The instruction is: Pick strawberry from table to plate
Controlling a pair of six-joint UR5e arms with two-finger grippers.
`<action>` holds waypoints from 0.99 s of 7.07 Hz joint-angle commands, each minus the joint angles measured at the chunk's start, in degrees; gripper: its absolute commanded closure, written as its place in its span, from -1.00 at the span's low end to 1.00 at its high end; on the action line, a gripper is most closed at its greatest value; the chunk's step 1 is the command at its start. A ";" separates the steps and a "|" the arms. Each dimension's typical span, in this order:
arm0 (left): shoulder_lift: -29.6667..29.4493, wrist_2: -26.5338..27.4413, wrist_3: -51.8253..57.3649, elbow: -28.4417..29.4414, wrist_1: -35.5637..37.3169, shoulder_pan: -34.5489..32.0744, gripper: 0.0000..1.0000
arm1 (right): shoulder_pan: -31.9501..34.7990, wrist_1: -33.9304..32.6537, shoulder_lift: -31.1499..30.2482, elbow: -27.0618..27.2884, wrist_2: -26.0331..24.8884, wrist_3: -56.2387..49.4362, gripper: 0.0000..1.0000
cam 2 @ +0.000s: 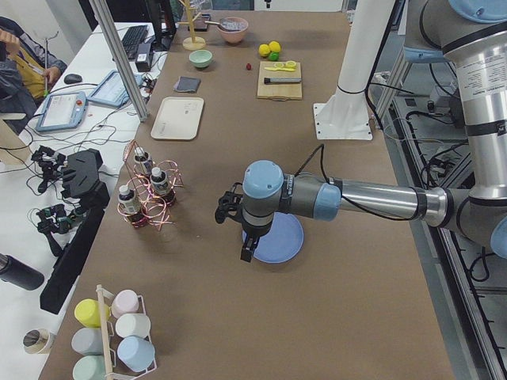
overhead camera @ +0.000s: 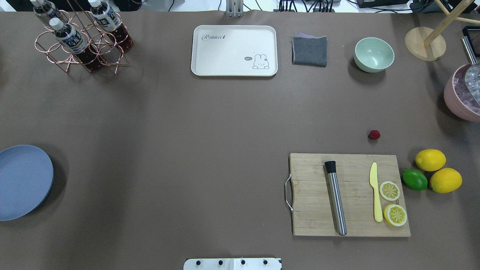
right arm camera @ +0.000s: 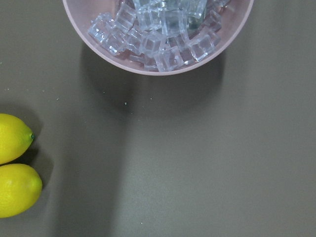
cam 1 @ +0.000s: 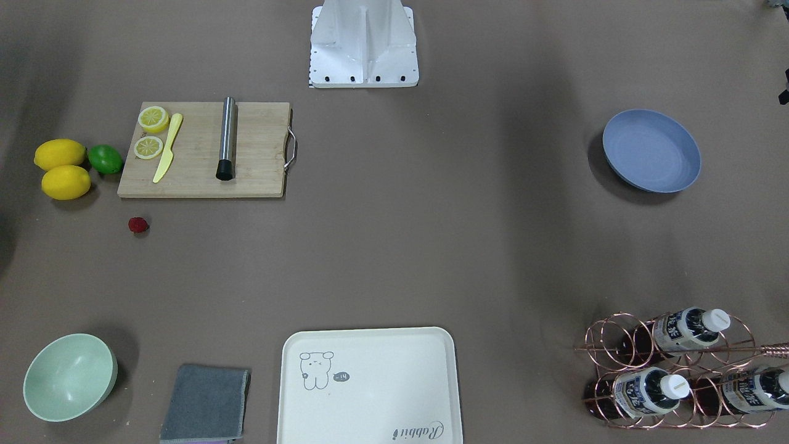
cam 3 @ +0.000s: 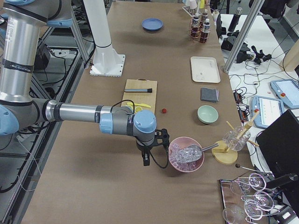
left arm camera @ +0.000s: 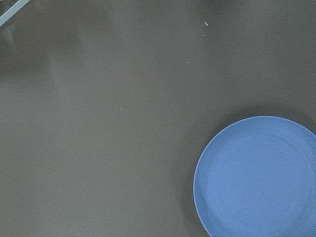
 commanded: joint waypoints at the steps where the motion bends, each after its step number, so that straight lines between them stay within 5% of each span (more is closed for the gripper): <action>1: 0.43 -0.17 -0.27 0.27 -0.62 -0.07 -0.95 | 0.00 0.03 -0.22 -0.52 0.02 0.04 -1.00; 3: -0.79 -5.60 -1.84 3.77 -0.79 0.27 -0.95 | 0.00 0.21 -0.13 -0.25 0.02 0.31 -1.00; 7: -0.36 -5.18 -6.14 4.49 -7.63 1.42 -0.95 | -0.61 0.21 1.27 -0.51 -0.25 0.66 -1.00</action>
